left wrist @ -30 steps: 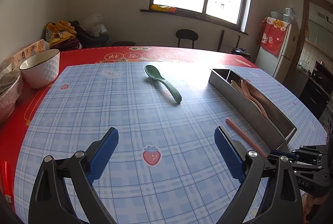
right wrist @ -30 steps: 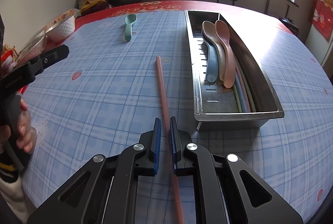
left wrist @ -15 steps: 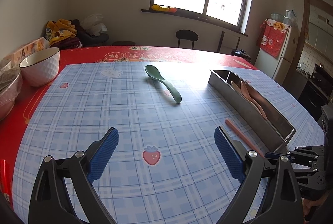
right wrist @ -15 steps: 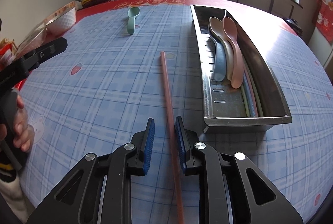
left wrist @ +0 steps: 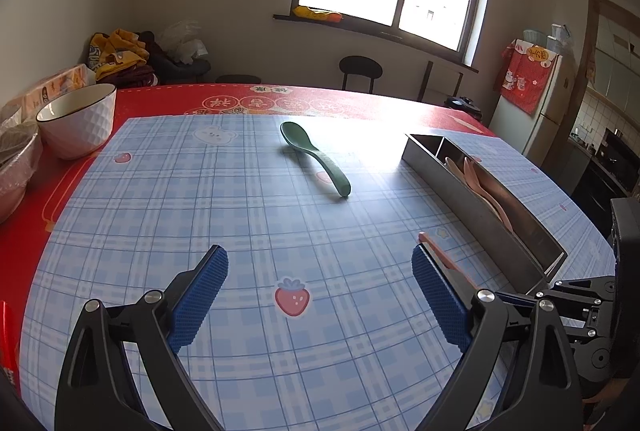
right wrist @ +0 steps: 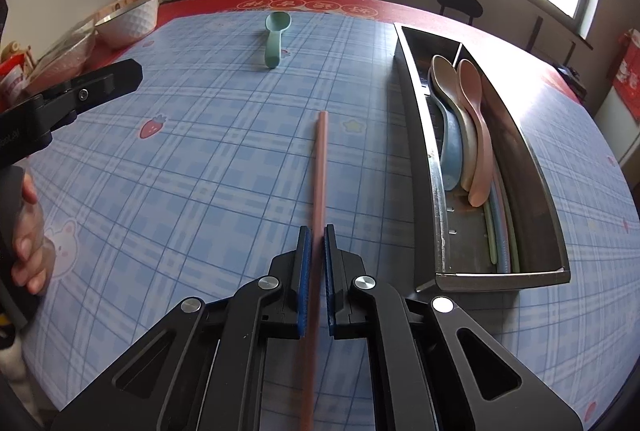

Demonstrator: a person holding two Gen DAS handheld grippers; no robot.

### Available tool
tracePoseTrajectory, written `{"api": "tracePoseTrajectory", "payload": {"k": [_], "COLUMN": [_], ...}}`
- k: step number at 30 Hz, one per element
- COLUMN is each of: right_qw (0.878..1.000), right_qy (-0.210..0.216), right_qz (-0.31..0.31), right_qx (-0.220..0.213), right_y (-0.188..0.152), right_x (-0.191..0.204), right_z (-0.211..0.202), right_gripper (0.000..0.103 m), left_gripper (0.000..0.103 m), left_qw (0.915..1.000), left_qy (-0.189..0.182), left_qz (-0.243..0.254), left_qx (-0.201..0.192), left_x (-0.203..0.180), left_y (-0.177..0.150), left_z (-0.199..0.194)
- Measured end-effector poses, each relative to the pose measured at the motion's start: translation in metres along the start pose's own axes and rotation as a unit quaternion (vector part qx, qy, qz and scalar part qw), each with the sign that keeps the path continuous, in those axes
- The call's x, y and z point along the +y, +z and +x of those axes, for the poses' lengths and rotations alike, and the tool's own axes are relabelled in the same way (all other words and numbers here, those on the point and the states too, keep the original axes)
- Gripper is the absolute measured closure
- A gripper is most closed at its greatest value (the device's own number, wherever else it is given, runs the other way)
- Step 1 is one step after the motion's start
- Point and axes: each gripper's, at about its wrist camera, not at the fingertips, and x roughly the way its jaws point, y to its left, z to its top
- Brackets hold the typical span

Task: Organize utensils
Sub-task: 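Grasp the remaining pink chopstick with the right gripper, then grasp the green spoon by its handle with the left gripper while the right gripper holds the pink chopstick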

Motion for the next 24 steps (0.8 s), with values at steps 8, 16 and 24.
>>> {"api": "tracePoseTrajectory", "payload": {"k": [8,16,24], "right_qw": [0.994,0.987,0.975], "right_qy": [0.075,0.075,0.079], "right_qz": [0.047,0.093,0.155], "right_qx": [-0.059,-0.110,-0.136], "right_y": [0.007,0.017,0.022], "right_x": [-0.018,-0.065,-0.132], "right_z": [-0.032,-0.059,-0.059], "right_gripper": [0.097,0.097,0.097], "left_gripper": [0.012,0.012,0.017], "left_qw": [0.9996,0.9994,0.9973], "left_qy": [-0.007,0.006,0.013], "left_qz": [-0.025,-0.021,-0.031], "left_qx": [0.014,0.027,0.065], "left_x": [0.009,0.007,0.011], "left_y": [0.000,0.002,0.015], "left_z": [0.005,0.011,0.024]}}
